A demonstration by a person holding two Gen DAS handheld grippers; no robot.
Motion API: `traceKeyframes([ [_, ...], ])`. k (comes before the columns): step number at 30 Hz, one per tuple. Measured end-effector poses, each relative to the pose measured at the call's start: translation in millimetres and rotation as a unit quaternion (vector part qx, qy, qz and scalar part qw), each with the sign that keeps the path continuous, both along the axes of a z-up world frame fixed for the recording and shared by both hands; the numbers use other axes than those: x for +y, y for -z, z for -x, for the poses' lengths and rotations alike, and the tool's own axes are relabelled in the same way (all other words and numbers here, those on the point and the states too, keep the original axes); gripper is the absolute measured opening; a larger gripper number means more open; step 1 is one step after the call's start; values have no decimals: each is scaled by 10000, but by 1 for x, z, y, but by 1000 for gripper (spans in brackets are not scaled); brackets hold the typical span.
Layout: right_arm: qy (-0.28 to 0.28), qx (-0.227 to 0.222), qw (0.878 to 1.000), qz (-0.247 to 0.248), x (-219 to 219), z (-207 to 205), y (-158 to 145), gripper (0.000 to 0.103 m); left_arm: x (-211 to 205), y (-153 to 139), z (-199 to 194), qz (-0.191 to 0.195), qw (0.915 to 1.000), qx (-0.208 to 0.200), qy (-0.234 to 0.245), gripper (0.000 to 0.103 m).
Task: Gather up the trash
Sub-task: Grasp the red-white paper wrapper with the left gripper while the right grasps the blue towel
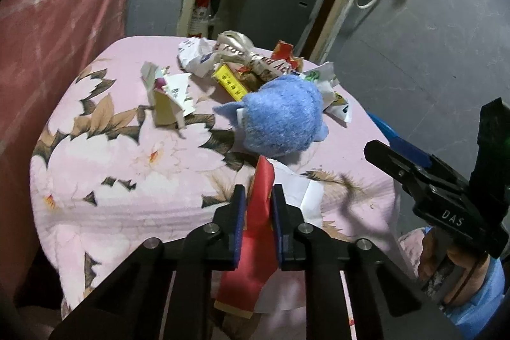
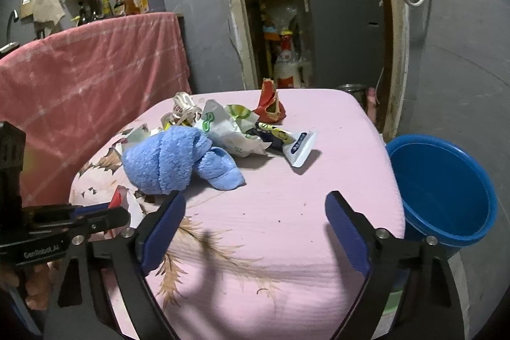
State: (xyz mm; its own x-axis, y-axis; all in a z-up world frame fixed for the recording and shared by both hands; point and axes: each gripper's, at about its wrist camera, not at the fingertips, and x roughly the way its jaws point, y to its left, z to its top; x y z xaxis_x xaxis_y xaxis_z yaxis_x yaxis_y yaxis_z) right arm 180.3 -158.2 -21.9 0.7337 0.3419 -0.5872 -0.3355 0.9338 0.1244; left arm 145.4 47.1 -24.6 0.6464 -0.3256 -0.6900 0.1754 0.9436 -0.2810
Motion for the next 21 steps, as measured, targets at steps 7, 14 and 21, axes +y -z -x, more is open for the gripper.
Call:
traceKeyframes([
  [7,-170,201,9992,293,14,-5,3,87,21,1,11,121,9969,-37,-782,6],
  [14,-505,407,9978,-117,29,-16,-7,87,50,-10,16,194,9857,-322,-1643,6],
  [21,-507,381,9975,-311,62,-26,-13,87,65,-18,15,214,9774,-530,-2034,6],
])
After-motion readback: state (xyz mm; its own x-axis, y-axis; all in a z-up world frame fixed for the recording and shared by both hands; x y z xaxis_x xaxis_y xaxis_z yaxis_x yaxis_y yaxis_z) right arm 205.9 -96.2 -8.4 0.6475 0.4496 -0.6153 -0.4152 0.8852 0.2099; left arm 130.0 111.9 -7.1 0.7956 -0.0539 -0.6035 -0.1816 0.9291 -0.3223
